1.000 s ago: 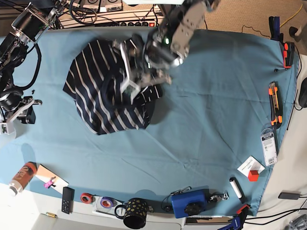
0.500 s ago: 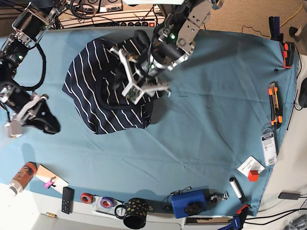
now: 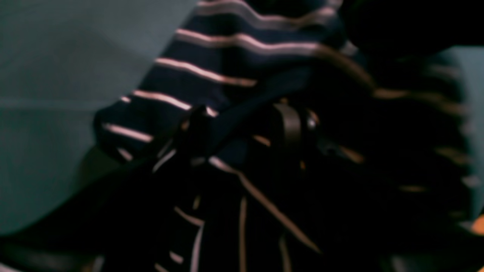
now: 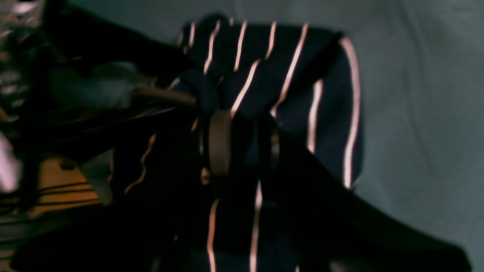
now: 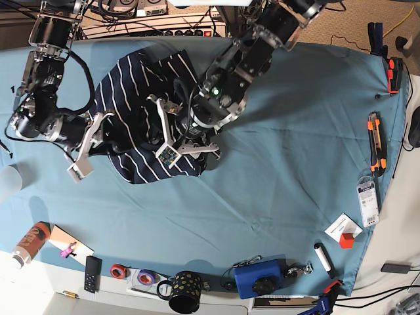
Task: Layout the t-shirt on the table in an organized manner, then fold the t-shirt properly
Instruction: 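Tuck the shirt edges inward with both grippers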
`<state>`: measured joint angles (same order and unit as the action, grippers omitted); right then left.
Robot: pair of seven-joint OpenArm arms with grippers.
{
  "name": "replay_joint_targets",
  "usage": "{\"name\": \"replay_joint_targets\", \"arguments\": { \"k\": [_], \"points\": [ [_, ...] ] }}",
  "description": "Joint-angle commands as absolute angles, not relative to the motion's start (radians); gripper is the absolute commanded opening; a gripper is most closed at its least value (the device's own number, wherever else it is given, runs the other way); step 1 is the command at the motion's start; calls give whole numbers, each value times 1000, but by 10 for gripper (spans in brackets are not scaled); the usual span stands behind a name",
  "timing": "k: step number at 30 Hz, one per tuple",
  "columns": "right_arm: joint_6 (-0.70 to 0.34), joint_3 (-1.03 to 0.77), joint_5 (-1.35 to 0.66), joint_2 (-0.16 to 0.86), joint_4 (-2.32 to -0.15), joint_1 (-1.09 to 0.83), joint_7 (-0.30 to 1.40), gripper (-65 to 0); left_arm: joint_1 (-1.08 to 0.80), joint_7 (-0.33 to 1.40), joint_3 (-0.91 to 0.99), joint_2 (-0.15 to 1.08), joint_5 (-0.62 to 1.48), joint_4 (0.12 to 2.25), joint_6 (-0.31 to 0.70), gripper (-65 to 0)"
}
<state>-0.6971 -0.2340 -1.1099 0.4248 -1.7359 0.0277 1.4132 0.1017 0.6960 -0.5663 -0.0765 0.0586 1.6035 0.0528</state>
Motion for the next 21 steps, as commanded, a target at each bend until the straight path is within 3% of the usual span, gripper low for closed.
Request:
{"name": "replay_joint_targets", "arguments": {
  "k": [1,6,12,21],
  "points": [
    [-698,-226,-1123,443,-1735,38,1396,-524,130,665,-566,-91,59,1590,53,-380],
    [-698,-173,-1124,443,-1561,39,1396,-524,175,657,-566,-91,-4,1480,-2,-380],
    [-698,-165,-1124,443,-1350,39,1396,-524,191,694,-566,-91,-35,1497,-91,-380],
    [-698,-199,-1229,443,-1414,42,1396,-524,183,905,-566,-94,-67,1785,-125,-380]
  ]
}}
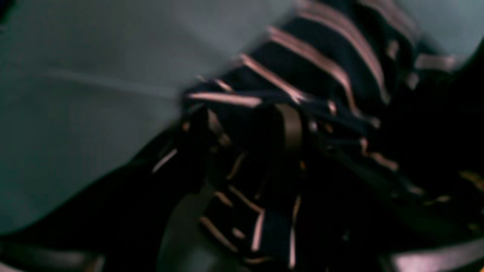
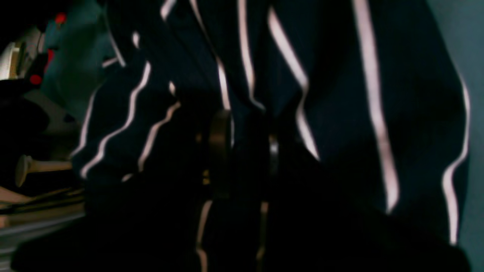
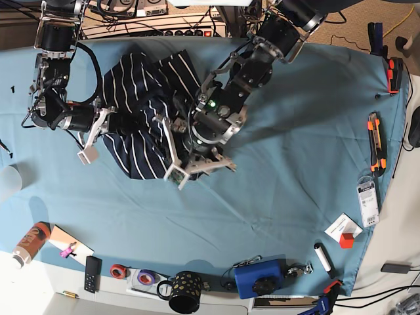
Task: Layout the t-shirt on the table in an organized manner, then fold the t-shirt properly
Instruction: 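Tuck the shirt edges inward with both grippers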
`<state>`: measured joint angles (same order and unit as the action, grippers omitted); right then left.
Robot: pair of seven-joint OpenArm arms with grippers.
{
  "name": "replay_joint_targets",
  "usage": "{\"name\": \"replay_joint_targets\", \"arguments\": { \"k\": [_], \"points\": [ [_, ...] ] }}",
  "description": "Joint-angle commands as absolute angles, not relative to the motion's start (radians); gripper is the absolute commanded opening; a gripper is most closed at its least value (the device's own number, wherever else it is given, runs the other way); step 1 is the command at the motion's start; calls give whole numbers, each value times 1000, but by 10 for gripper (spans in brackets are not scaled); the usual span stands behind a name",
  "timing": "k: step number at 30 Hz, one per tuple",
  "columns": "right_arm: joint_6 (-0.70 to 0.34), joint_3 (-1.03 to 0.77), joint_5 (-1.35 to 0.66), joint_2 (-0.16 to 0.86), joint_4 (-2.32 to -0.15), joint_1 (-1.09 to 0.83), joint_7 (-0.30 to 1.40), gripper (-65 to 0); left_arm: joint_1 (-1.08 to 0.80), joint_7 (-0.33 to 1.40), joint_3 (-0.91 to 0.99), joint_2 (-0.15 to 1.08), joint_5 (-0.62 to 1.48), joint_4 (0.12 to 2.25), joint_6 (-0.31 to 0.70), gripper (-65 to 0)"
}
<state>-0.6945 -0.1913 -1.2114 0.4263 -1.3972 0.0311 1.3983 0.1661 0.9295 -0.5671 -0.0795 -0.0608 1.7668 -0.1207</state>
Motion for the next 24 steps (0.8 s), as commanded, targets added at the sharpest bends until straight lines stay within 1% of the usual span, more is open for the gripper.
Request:
{"name": "replay_joint_targets", "arguments": {
  "k": [1,6,9,12,16,20,24],
  "points": [
    [-698,-207,-1262,443,-1436,42,1396,-524,172,925,-566,-94,-94,1832,-124,-380],
    [-698,-217,-1484,443,-1534,41,1396,-524,41,954,-566,-87,-131,2029,-122,-380],
    [-698,-215,-1484,434,-1551,41,1396,-524,-39,954,-566,-64,-144,2133,-111,-380],
    [-698,-208,-1484,402,-1550,32,1396,-524,-104,954,-566,-25,-189,2208,-112,-380],
    [-698,-155,-1484,357,-1550,10,1396,-524,-165,955,-566,28,-226,2227,-112,-380],
    [-698,-67,-1331,341,-1549,-1,1396,-524,-206,961,-566,68,-225,2227,-115,-380],
    [-698,-17,-1192,341,-1549,-3,1396,-524,-234,973,-566,73,-252,2227,-117,-380]
  ]
}}
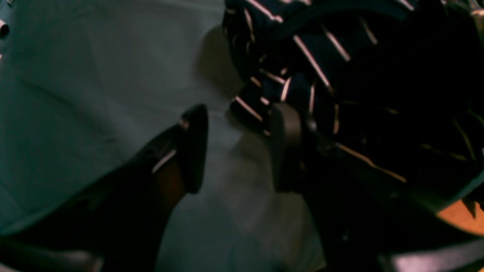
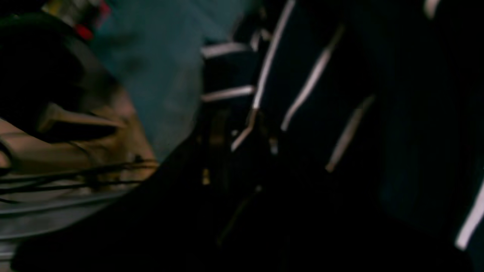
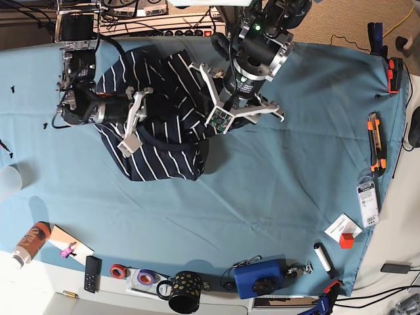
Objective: Layout the t-shirt on the table in an organized manner, then fold the t-shirt properly
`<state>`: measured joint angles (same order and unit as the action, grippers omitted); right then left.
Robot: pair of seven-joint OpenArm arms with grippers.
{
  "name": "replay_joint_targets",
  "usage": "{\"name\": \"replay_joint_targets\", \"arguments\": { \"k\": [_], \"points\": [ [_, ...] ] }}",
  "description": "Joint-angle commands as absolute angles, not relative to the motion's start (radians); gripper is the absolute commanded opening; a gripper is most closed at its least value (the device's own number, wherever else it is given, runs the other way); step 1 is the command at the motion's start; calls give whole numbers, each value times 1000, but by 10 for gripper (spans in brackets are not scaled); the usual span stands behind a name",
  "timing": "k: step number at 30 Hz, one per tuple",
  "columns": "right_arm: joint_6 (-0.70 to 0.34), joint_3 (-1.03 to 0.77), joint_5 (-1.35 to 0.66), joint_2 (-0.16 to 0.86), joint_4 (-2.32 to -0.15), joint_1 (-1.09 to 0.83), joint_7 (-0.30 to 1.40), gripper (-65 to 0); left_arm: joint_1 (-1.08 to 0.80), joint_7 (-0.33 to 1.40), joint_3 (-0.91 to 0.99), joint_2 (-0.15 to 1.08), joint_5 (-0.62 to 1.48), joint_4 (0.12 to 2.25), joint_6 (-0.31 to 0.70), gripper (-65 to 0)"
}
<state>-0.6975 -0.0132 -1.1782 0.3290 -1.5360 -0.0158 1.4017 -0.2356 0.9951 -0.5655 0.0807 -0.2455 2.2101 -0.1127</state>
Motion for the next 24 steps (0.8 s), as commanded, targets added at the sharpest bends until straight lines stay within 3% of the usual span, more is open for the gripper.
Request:
{"name": "replay_joint_targets", "arguments": {
  "k": [1,9,12,16,18,21,24],
  "points": [
    [-698,-14,-1168,341,-1549,-3,1396,-524,-240,974,-566,73,-266,2228,-117,-380],
    [-698,-83,-1263,377,-1554,48,1396,-524,-255,1056,-566,83,-416,2228,-146,-395],
    [-698,-183,-1267,377,-1559,89,1396,-524,-257,1090,-556,95,-486,2228,-229,-475],
    [-698,-331,-1267,381,-1559,132,1396,-524,-286,1092,-498,103,-589,2228,-243,-650],
    [-698,-397,-1267,389,-1559,136,1396,-551,-312,1092,-445,103,-615,2228,-243,-650],
    [-698,-477,-1246,410,-1559,133,1396,-650,-355,1092,-347,103,-605,2228,-230,-650],
    [-698,-550,-1229,437,-1559,132,1396,-650,-388,1092,-236,103,-537,2228,-170,-650]
  ]
}}
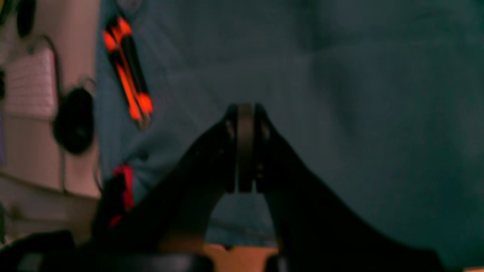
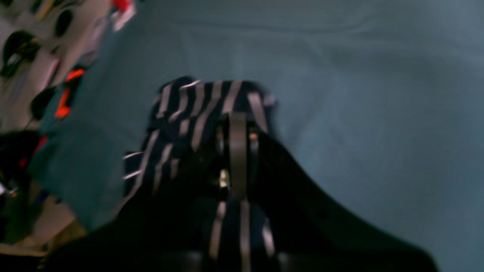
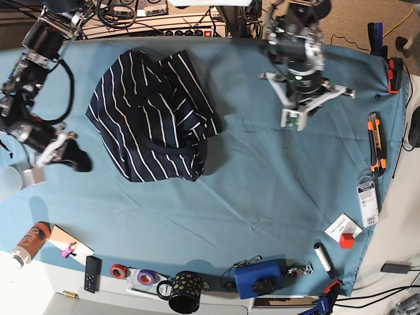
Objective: Layout the t-shirt on the table in an organized manner, then fold the t-shirt properly
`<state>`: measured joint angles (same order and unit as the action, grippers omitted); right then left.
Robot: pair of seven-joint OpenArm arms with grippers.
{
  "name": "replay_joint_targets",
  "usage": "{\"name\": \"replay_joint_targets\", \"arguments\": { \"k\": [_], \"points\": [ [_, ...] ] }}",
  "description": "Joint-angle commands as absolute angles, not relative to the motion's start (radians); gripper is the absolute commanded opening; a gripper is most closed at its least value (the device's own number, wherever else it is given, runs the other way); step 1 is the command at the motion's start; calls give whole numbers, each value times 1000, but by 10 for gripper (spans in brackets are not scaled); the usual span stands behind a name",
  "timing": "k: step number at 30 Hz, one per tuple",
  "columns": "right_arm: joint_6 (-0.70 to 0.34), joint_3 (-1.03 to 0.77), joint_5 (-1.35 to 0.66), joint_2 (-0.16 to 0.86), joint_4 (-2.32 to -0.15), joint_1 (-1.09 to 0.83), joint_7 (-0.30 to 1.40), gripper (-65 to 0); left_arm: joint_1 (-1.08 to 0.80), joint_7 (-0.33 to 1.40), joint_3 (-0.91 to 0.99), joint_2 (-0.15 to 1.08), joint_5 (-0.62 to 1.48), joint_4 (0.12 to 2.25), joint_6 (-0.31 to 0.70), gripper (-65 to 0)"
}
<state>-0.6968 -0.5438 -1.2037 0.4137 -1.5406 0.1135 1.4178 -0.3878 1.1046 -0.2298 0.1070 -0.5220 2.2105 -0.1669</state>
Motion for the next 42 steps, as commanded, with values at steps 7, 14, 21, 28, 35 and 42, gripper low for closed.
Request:
{"name": "replay_joint_targets", "arguments": {
  "k": [7,14,21,28,35,42],
  "points": [
    [-698,-616,-1207,532,-1559,19,1396,-650,-464,1101,-15,103,-297,2228,-49,-650],
    [-698,-617,-1239,568,-1660,-221,1396,-650,-565,1107,151,103,-182,2228,60,-650],
    [-698,-617,-1249,557,-1860,-463,1396,-650,-665,1137,295,103,-38,2228,137,-650],
    [-698,-616,-1255,526,-1894,-661,1396,-650,-796,1083,425,103,88,2224,185,-650],
    [-698,-616,-1257,421,-1894,-821,1396,-650,-910,1047,443,103,92,2190,185,-650],
    [-698,-606,-1103,348,-1858,-903,1396,-650,-967,1009,443,103,126,2091,185,-650]
  ]
}}
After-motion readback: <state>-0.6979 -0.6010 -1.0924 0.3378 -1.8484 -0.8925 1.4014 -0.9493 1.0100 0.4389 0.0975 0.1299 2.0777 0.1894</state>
